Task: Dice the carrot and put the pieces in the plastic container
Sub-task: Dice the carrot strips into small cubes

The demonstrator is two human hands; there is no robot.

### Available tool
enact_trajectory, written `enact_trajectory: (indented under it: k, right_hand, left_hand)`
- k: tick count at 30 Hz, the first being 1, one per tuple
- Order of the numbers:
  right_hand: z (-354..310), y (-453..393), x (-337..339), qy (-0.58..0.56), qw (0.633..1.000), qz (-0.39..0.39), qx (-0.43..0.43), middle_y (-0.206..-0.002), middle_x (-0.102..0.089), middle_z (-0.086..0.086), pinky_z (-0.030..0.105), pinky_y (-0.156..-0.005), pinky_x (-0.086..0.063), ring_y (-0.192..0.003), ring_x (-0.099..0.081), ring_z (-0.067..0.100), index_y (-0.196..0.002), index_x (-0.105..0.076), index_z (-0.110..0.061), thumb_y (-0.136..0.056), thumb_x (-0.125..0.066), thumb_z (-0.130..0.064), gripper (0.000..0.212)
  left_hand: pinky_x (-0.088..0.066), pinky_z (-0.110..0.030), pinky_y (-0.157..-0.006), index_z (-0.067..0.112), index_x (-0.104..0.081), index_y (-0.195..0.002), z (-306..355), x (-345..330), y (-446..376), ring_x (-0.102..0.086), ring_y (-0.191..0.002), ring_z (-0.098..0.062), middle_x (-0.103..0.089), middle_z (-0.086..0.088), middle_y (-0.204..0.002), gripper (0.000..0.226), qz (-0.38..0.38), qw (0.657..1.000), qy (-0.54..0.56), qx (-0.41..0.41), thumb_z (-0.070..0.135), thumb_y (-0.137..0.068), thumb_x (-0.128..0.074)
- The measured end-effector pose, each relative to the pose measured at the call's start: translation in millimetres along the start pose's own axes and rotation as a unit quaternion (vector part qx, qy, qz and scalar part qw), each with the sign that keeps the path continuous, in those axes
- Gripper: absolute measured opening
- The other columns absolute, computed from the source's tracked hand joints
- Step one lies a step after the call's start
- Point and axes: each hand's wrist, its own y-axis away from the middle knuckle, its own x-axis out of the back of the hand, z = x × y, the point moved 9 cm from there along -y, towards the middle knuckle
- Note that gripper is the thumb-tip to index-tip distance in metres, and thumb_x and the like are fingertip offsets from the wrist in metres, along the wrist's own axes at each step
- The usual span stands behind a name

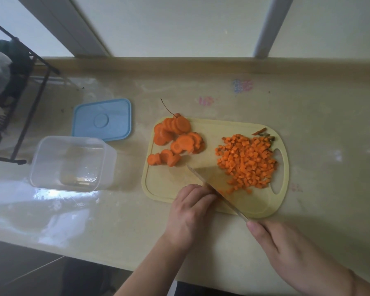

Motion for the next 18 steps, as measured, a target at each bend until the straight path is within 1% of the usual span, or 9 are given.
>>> enact_trajectory:
  k: [3, 7, 9, 11, 13, 15, 16, 18]
  right_hand:
    - [-4.5, -10.6, -4.8, 0.017, 1.0, 0.006, 0.001, -0.066, -0.06, 0.004, 0.037, -0.066, -0.046, -0.064, -0.058, 0.01, -0.069, -0.052, -0.019, -0.085, -0.012, -0.075, 0.07]
    - [-10.0, -24.0, -6.8, 0.02, 1.0, 0.007, 0.011, -0.058, -0.054, 0.007, 0.039, -0.061, -0.042, -0.057, -0.053, 0.014, -0.064, -0.049, -0.016, -0.083, -0.013, -0.076, 0.073]
    - [-5.6, -25.8, -3.4, 0.001, 1.0, 0.001, 0.008, -0.059, -0.055, 0.009, 0.035, -0.059, -0.04, -0.055, -0.051, 0.014, -0.063, -0.048, -0.013, -0.083, -0.016, -0.076, 0.073]
    - [0.2, -26.9, 5.4, -0.014, 1.0, 0.002, -0.001, -0.056, -0.052, 0.004, 0.027, -0.056, -0.036, -0.051, -0.047, 0.011, -0.06, -0.044, -0.013, -0.086, -0.02, -0.074, 0.071]
    - [7.9, -30.4, 18.1, -0.016, 1.0, 0.015, -0.02, -0.051, -0.047, -0.002, 0.026, -0.054, -0.035, -0.048, -0.045, 0.009, -0.058, -0.042, -0.013, -0.087, -0.022, -0.073, 0.069]
    - [14.8, -36.7, 28.2, -0.025, 0.999, 0.024, -0.034, -0.047, -0.043, -0.003, 0.027, -0.05, -0.033, -0.044, -0.043, 0.009, -0.057, -0.039, -0.013, -0.082, -0.024, -0.079, 0.072]
    - [17.0, -39.5, 30.2, -0.038, 0.998, 0.02, -0.038, -0.045, -0.04, -0.003, 0.027, -0.047, -0.031, -0.042, -0.039, 0.009, -0.058, -0.038, -0.013, -0.076, -0.023, -0.084, 0.075]
    - [19.2, -41.2, 28.8, -0.06, 0.997, 0.003, -0.043, -0.045, -0.035, -0.005, 0.023, -0.044, -0.026, -0.042, -0.034, 0.007, -0.063, -0.04, -0.014, -0.07, -0.024, -0.089, 0.077]
  left_hand:
    - [-0.054, -0.037, -0.082, 0.006, -0.077, -0.107, -0.6, 0.2, 0.6, -0.066, -0.094, -0.025, -0.072, -0.003, -0.108, 0.029, 0.007, 1.0, 0.0, 0.003, -0.003, -0.08, -0.083]
    - [-0.053, -0.036, -0.083, 0.006, -0.076, -0.109, 1.5, 1.9, 0.5, -0.064, -0.096, -0.023, -0.071, -0.003, -0.111, 0.027, 0.004, 1.0, 0.003, 0.0, -0.001, -0.083, -0.081]
    - [-0.053, -0.035, -0.084, 0.007, -0.076, -0.107, 4.5, 3.6, 0.8, -0.063, -0.097, -0.023, -0.071, -0.003, -0.111, 0.024, 0.007, 1.0, -0.003, -0.001, 0.003, -0.084, -0.081]
    - [-0.054, -0.035, -0.083, 0.008, -0.077, -0.103, 8.2, 5.0, 0.2, -0.063, -0.094, -0.024, -0.071, -0.003, -0.107, 0.018, 0.017, 1.0, -0.014, 0.008, 0.012, -0.086, -0.082]
    - [-0.054, -0.035, -0.083, 0.009, -0.077, -0.099, 11.8, 4.9, -1.0, -0.063, -0.091, -0.026, -0.07, -0.003, -0.104, 0.015, 0.022, 0.999, -0.017, 0.018, 0.019, -0.089, -0.081]
    - [-0.053, -0.035, -0.082, 0.008, -0.077, -0.099, 14.0, 1.9, -2.1, -0.062, -0.089, -0.027, -0.068, -0.004, -0.103, 0.013, 0.015, 1.0, -0.014, 0.016, 0.015, -0.089, -0.081]
    - [-0.052, -0.034, -0.08, 0.008, -0.076, -0.1, 14.8, -0.6, -2.7, -0.061, -0.089, -0.027, -0.067, -0.004, -0.103, 0.013, 0.007, 1.0, -0.011, 0.013, 0.011, -0.089, -0.08]
    - [-0.052, -0.033, -0.078, 0.006, -0.074, -0.103, 16.8, -5.1, -4.8, -0.062, -0.089, -0.026, -0.065, -0.005, -0.106, 0.014, -0.008, 1.0, -0.003, 0.005, 0.005, -0.09, -0.077]
